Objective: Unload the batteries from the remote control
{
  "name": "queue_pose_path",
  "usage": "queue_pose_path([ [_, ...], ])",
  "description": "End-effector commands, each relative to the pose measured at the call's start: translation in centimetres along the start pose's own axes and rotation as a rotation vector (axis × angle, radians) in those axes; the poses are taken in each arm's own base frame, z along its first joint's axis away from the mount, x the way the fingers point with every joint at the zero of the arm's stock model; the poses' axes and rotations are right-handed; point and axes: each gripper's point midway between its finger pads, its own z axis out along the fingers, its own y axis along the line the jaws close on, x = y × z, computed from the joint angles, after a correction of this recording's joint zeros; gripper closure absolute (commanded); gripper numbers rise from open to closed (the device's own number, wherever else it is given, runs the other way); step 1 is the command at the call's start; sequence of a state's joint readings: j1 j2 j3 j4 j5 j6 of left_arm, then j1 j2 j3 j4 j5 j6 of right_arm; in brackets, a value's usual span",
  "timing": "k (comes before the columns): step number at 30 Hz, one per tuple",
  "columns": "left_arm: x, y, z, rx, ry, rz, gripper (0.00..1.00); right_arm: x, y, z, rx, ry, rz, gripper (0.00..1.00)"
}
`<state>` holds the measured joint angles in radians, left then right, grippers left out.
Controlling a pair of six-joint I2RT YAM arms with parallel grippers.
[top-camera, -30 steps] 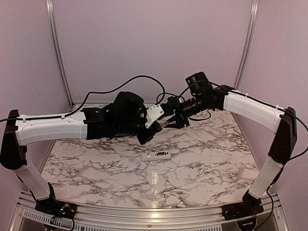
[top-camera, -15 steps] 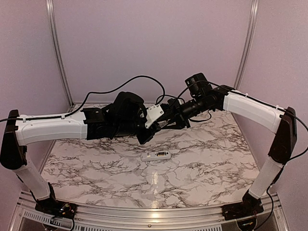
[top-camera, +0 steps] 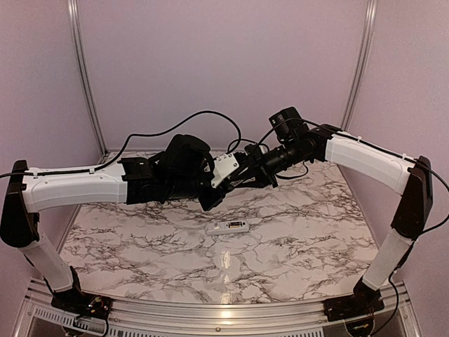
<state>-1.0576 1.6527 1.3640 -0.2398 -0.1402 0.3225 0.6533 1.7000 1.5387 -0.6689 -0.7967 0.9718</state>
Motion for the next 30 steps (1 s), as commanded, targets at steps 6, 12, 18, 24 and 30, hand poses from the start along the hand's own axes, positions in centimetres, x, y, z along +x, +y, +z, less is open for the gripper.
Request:
queue_pose_path([
  [6,-1.2,0.3,-0.5,-0.019,-0.035,0.018,0.93,0.2,0.0,0.9,0.027,0.013,-0.018,0.89],
  [12,-1.4,0.9,-0.7,-0.054,-0.043,0.005,0.82,0.4,0.0,0.8,0.027,0.018,-0.024,1.0],
  [18,-0.4,2.4,-1.9,-0.138,-0.018,-0.013,0.37,-0.5,0.5,-0.1,0.055,-0.038,-0.078,1.0],
  [24,0.7,3.3,-5.2,-0.189,-0.039,-0.071,0.17,-1.7,1.5,-2.3,0.043,-0.126,-0.142,1.0],
  [30,2.6,3.4,-9.0,-0.2,-0.063,-0.063,0.03,-1.8,1.8,-4.0,0.049,-0.16,-0.271,1.0],
])
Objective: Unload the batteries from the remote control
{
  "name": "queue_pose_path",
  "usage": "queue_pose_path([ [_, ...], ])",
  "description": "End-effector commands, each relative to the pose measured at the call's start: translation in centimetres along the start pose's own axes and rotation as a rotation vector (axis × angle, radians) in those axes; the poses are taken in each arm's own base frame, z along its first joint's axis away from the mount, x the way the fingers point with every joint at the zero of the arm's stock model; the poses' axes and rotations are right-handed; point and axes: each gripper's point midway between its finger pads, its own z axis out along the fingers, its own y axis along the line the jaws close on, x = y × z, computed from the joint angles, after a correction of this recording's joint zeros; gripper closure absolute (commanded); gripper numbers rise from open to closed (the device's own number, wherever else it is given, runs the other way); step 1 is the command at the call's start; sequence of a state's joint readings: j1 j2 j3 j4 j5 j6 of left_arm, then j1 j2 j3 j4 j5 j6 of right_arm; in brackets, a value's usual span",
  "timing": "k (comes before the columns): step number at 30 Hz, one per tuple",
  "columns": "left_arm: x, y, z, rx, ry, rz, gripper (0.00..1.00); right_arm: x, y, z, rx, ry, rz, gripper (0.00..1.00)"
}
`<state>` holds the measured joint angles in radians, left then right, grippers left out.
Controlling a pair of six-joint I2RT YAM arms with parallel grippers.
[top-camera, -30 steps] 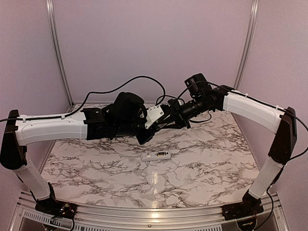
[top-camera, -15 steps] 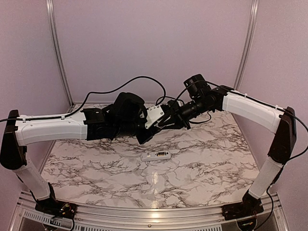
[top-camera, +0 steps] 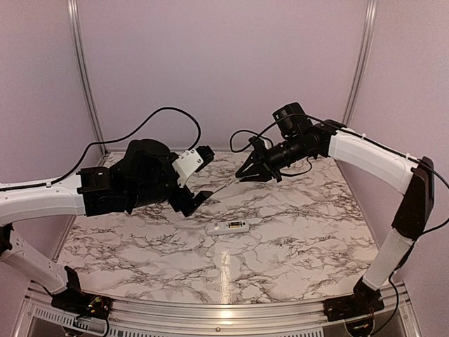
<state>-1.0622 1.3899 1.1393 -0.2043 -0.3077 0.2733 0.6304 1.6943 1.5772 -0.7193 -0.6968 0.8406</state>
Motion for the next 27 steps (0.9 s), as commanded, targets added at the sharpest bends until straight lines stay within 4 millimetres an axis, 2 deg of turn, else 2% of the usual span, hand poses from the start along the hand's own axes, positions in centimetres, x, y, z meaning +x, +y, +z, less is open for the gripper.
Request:
queue_pose_path([
  [1,0.6,0.8,-3.2,-0.014,-0.047,0.004,0.01,-0.4,2.3,-3.0,-0.02,-0.08,-0.197,1.0],
  [2,0.6,1.0,-4.2,-0.009,-0.068,0.01,0.01,-0.4,2.5,-3.3,-0.023,-0.092,-0.24,1.0],
  [6,1.7,0.9,-5.8,0.021,-0.074,0.018,0.01,-0.4,3.2,-4.9,-0.015,-0.161,-0.399,1.0],
  [14,3.9,-0.8,-5.7,0.143,-0.023,-0.018,0.01,1.1,4.7,-7.3,-0.024,-0.227,-0.648,1.0],
  [22,2.6,-2.1,-6.2,0.224,-0.096,-0.075,0.01,3.6,6.3,-9.1,-0.067,-0.28,-0.83,1.0],
  [27,1.3,-2.1,-6.9,0.236,-0.162,-0.059,0.02,5.1,7.6,-10.3,-0.127,-0.308,-0.914,1.0],
])
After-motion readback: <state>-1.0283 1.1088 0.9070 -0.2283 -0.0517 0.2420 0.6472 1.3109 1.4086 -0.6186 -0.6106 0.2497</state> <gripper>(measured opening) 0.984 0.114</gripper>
